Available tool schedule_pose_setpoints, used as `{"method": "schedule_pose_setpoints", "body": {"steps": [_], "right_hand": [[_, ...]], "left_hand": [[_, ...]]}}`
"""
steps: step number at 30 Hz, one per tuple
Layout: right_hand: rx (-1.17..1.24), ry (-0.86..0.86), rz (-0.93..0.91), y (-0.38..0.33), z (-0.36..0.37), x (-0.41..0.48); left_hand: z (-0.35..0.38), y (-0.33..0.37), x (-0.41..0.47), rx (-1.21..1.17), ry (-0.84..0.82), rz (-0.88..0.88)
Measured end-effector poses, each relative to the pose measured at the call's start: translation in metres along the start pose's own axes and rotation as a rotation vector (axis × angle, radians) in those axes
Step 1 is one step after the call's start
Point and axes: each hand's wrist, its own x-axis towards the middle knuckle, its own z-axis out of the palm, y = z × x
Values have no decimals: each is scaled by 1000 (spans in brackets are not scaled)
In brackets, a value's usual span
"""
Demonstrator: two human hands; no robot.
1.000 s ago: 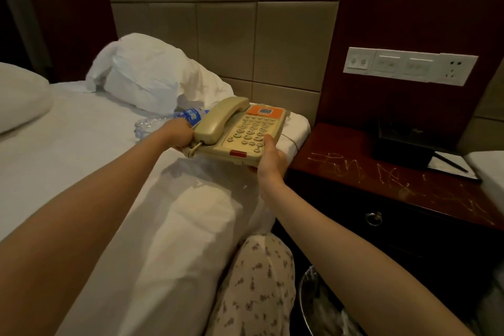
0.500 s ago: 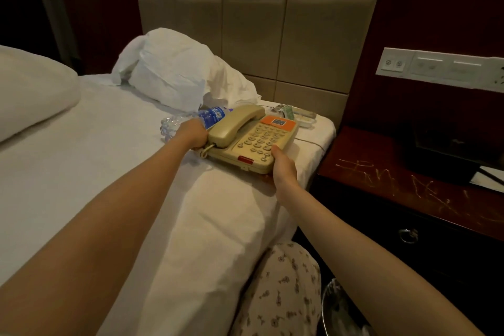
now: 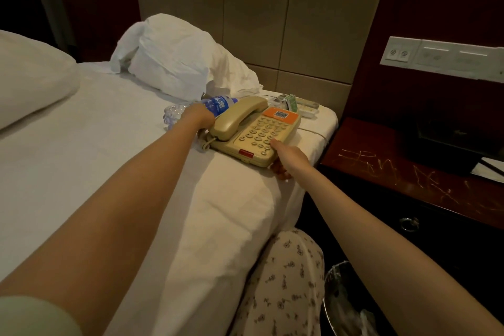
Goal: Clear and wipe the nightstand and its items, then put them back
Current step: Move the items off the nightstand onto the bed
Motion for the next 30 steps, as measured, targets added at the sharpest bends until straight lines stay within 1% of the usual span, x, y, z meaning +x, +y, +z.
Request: {"method": "schedule_pose_setpoints", "body": {"steps": [3, 5, 7, 9, 12, 14, 18, 23, 27, 30], "right_hand": [[-139, -11, 0, -4, -9, -3], [-182, -31, 23, -6, -19, -4], [-129, -40, 33, -5, -33, -4], [-27, -53, 36, -2, -50, -5], [106, -28, 45, 5, -75, -4], [147, 30, 54, 12, -92, -3], [165, 165, 59, 27, -123, -4], [190, 298, 74, 44, -169, -13], [179, 384, 30, 66, -205, -16], [163, 443, 44, 81, -228, -16]], "left_hand": [[-7, 10, -1, -163, 43, 49], [-6, 21, 0, -271, 100, 85], [-1, 35, 0, -382, 131, 137], [6, 52, -8, -437, 118, 204], [15, 82, -17, -428, 74, 302], [19, 102, -24, -412, 54, 358], [31, 147, -39, -381, -23, 483], [52, 196, -53, -385, -123, 594], [68, 231, -62, -398, -196, 653], [83, 256, -65, -388, -242, 701]]}}
